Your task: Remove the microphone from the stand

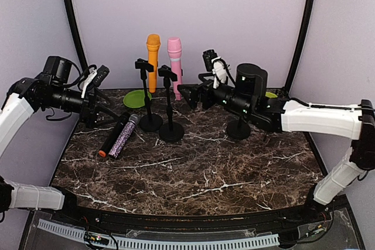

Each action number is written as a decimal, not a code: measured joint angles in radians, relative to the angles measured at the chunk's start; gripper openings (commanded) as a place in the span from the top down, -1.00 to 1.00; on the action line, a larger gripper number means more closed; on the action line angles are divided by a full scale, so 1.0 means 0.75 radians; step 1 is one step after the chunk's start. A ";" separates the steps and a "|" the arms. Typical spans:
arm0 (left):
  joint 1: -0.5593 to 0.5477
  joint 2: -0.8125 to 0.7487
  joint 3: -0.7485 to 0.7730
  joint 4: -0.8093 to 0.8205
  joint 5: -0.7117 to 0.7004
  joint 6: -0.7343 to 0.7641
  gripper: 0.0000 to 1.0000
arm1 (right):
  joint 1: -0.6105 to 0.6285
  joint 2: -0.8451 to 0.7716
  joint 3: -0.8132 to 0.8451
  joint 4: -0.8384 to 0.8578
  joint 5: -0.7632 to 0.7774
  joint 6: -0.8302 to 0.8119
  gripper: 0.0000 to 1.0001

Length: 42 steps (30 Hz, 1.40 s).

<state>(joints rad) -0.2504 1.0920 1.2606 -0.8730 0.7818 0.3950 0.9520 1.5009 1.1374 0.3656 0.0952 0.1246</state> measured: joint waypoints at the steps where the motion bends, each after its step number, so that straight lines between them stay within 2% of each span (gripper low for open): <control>1: 0.000 -0.012 -0.006 -0.016 0.007 0.013 -0.98 | -0.051 0.034 0.030 -0.004 -0.092 -0.001 -1.00; 4: 0.000 -0.042 -0.016 -0.063 0.016 0.043 -0.98 | -0.160 0.139 0.137 -0.053 -0.284 -0.025 -1.00; 8: 0.000 -0.059 -0.027 -0.089 0.019 0.062 -0.98 | -0.199 0.298 0.368 -0.188 -0.440 -0.082 -1.00; 13: 0.001 -0.058 -0.029 -0.091 0.023 0.065 -0.98 | -0.208 0.391 0.531 -0.274 -0.523 -0.125 -0.93; 16: 0.000 -0.059 -0.032 -0.090 0.036 0.077 -0.98 | -0.219 0.429 0.574 -0.284 -0.541 -0.139 -0.79; 21: 0.000 -0.061 -0.044 -0.089 0.038 0.087 -0.95 | -0.224 0.494 0.621 -0.285 -0.532 -0.154 -0.45; 25: 0.000 -0.061 -0.044 -0.086 0.034 0.087 -0.90 | -0.224 0.524 0.632 -0.275 -0.494 -0.168 -0.05; 30: 0.001 -0.061 -0.044 -0.085 0.035 0.099 -0.73 | -0.220 0.527 0.630 -0.220 -0.444 -0.182 0.37; 34: 0.001 -0.060 -0.044 -0.086 0.035 0.112 -0.71 | -0.210 0.526 0.618 -0.199 -0.423 -0.187 0.82; 40: 0.001 -0.055 -0.044 -0.085 0.008 0.124 -0.94 | -0.186 0.500 0.576 -0.177 -0.385 -0.190 0.96; 42: 0.001 -0.054 -0.044 -0.085 -0.007 0.127 -0.96 | -0.178 0.471 0.538 -0.165 -0.372 -0.189 1.00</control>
<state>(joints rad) -0.2501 1.0512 1.2274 -0.9371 0.7769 0.4904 0.8188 1.8542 1.5410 0.2417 -0.1837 -0.0170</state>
